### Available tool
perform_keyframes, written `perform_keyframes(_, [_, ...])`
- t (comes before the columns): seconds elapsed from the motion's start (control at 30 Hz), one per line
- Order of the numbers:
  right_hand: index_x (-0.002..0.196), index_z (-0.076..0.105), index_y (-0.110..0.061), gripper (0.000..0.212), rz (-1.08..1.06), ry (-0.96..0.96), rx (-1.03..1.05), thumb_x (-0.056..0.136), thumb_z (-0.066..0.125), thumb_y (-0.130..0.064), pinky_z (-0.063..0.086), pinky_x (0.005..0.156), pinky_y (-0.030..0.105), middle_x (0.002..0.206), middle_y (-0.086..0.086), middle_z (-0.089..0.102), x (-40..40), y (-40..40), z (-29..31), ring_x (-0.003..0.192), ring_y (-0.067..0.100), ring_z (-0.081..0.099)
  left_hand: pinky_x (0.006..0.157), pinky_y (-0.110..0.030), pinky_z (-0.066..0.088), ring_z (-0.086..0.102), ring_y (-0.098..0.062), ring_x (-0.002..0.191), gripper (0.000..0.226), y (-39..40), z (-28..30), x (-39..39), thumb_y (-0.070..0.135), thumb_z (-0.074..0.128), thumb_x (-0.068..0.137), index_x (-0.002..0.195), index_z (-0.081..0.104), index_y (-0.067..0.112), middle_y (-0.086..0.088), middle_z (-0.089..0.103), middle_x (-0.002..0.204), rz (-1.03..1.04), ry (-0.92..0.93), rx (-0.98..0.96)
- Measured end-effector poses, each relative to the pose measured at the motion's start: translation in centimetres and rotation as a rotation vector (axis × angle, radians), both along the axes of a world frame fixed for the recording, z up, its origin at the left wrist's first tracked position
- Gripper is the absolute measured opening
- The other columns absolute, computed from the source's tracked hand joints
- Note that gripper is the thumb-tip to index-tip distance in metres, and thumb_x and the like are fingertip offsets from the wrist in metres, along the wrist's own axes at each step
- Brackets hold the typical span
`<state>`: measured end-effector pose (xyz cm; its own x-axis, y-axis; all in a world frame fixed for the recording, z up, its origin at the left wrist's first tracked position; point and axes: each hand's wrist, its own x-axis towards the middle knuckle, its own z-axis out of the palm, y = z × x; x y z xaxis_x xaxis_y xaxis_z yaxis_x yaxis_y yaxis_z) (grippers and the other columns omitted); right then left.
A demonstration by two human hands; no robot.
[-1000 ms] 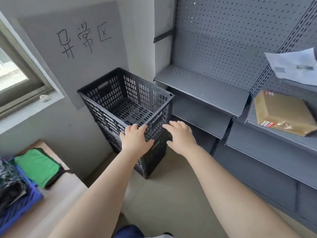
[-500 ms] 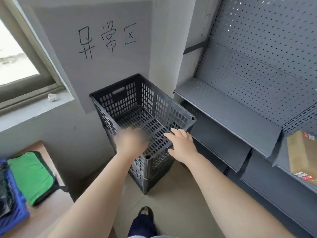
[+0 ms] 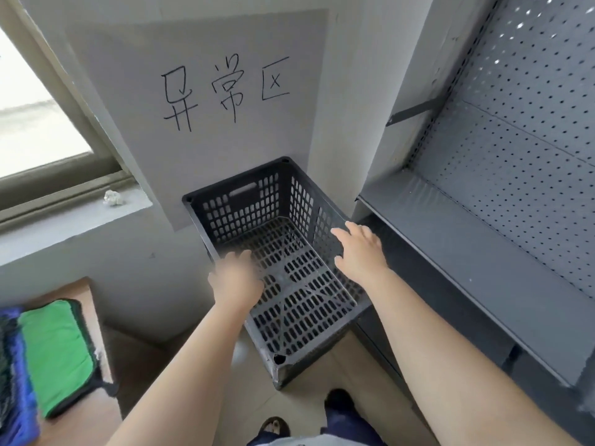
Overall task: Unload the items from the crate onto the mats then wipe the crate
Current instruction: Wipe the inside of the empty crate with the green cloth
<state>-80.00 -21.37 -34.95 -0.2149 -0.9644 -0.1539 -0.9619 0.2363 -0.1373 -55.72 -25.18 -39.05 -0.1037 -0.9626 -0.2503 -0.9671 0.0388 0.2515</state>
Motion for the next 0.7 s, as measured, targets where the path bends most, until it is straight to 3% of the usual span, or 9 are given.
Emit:
perform_keyframes(0.17, [0.149, 0.026, -0.030, 0.071, 0.076, -0.035, 0.134, 0.088, 0.060, -0.020, 0.015, 0.117, 0.056, 0.160, 0.006, 0.014, -2.6, -5.3, -2.0, 0.144, 0.033, 0.014, 0.103, -0.050, 0.040, 0.036, -0.035, 0.132, 0.067, -1.9, -0.3, -1.6, 0.040, 0.061, 0.094, 0.149, 0.028, 0.022, -0.012, 0.035, 0.148, 0.212, -0.006, -0.034])
perform_keyframes(0.3, [0.151, 0.017, -0.030, 0.079, 0.126, -0.065, 0.198, 0.086, 0.061, -0.018, 0.021, 0.115, 0.055, 0.160, 0.008, 0.011, -5.0, -9.3, -2.8, 0.142, 0.034, 0.019, 0.098, -0.050, 0.044, 0.043, -0.035, 0.125, 0.086, -2.4, -0.3, -2.6, 0.036, 0.063, 0.093, 0.155, 0.004, 0.033, -0.014, 0.044, 0.138, 0.420, 0.022, 0.028])
perform_keyframes(0.4, [0.154, 0.000, -0.030, 0.085, 0.025, -0.268, 0.216, 0.092, 0.057, -0.016, 0.033, 0.110, 0.051, 0.160, 0.007, 0.015, -6.4, -11.9, -3.6, 0.139, 0.035, 0.028, 0.096, -0.051, 0.046, 0.049, -0.038, 0.118, 0.092, -2.7, -0.2, -3.2, 0.025, 0.066, 0.091, 0.155, 0.002, 0.036, -0.017, 0.046, 0.131, 0.565, 0.129, 0.016])
perform_keyframes(0.47, [0.153, 0.011, -0.021, 0.071, -0.043, -0.375, 0.192, 0.095, 0.051, -0.013, 0.039, 0.103, 0.047, 0.154, 0.010, 0.028, -7.1, -13.4, -4.3, 0.133, 0.035, 0.039, 0.100, -0.051, 0.044, 0.049, -0.040, 0.120, 0.089, -3.1, -0.4, -3.3, 0.018, 0.065, 0.089, 0.155, 0.007, 0.030, -0.019, 0.045, 0.135, 0.713, 0.224, 0.000])
perform_keyframes(0.57, [0.138, 0.035, -0.010, 0.045, -0.065, -0.385, 0.152, 0.094, 0.047, -0.008, 0.045, 0.090, 0.042, 0.139, 0.012, 0.045, -7.8, -14.3, -4.9, 0.119, 0.033, 0.050, 0.104, -0.042, 0.042, 0.049, -0.036, 0.127, 0.078, -3.6, -0.2, -2.8, 0.017, 0.064, 0.089, 0.154, 0.022, 0.015, -0.018, 0.045, 0.145, 0.891, 0.336, 0.038])
perform_keyframes(0.63, [0.133, 0.042, -0.008, 0.040, -0.063, -0.396, 0.175, 0.093, 0.048, -0.010, 0.044, 0.085, 0.040, 0.133, 0.012, 0.049, -8.6, -14.8, -5.0, 0.115, 0.033, 0.052, 0.092, -0.038, 0.047, 0.055, -0.031, 0.118, 0.070, -3.6, -0.1, -2.3, 0.025, 0.068, 0.089, 0.149, 0.034, 0.011, -0.014, 0.050, 0.140, 1.035, 0.513, 0.076])
perform_keyframes(0.7, [0.127, 0.050, -0.007, 0.037, -0.066, -0.441, 0.198, 0.091, 0.054, -0.017, 0.044, 0.081, 0.036, 0.128, 0.012, 0.054, -9.7, -15.4, -5.2, 0.111, 0.033, 0.055, 0.075, -0.033, 0.048, 0.059, -0.024, 0.093, 0.061, -3.6, 0.3, -1.8, 0.039, 0.067, 0.089, 0.139, 0.049, 0.009, -0.010, 0.060, 0.120, 1.219, 0.784, 0.146])
